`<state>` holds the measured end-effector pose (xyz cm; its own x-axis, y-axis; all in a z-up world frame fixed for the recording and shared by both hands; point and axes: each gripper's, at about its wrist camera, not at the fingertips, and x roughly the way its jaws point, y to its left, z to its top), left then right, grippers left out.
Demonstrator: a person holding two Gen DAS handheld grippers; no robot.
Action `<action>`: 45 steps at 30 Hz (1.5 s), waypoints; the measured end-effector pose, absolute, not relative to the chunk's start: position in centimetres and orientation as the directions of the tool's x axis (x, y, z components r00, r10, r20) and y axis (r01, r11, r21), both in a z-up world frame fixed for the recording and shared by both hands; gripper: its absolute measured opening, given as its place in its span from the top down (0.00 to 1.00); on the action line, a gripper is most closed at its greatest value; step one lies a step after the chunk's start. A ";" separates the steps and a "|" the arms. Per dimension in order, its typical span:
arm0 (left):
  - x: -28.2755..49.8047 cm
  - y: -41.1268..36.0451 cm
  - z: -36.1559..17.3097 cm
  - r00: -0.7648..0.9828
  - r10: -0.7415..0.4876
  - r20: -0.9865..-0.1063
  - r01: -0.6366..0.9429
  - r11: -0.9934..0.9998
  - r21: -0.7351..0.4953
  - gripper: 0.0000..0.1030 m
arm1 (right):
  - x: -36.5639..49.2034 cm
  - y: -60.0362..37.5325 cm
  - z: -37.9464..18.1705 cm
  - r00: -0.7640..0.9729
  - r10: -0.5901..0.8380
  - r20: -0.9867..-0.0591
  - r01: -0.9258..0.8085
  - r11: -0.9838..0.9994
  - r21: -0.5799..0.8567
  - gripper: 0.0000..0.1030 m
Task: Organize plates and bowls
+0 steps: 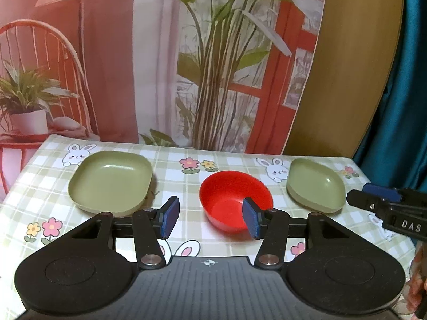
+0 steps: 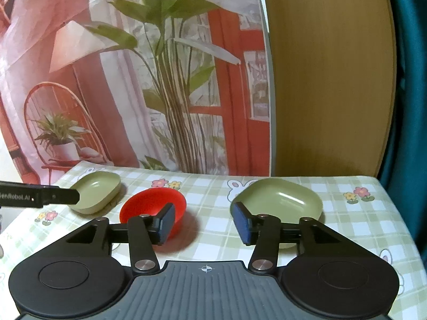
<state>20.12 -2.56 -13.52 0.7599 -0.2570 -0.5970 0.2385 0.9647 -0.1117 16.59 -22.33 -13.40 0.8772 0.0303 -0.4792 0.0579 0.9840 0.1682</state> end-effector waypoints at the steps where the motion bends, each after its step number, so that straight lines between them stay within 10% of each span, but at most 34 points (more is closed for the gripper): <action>1: 20.2 -2.6 -13.6 0.759 -0.257 -0.598 0.242 0.964 -0.108 0.47 | 16.8 -22.4 -13.5 0.876 0.035 -0.482 0.058 0.983 0.175 0.52; 29: 25.3 -4.1 -17.7 0.696 -0.328 -0.639 0.313 0.939 -0.141 0.47 | 24.4 -20.4 -15.9 0.794 0.131 -0.594 0.014 0.972 0.234 0.50; 45: 29.0 -3.7 -21.5 0.632 -0.340 -0.696 0.278 0.938 -0.205 0.50 | 29.6 -18.9 -18.9 0.699 0.162 -0.696 -0.004 0.975 0.223 0.69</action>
<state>29.02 -3.70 -21.48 0.6324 -0.3397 -0.6962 0.2780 0.9384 -0.2053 29.59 -18.89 -18.86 0.6995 0.1624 -0.6960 -0.0045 0.9748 0.2230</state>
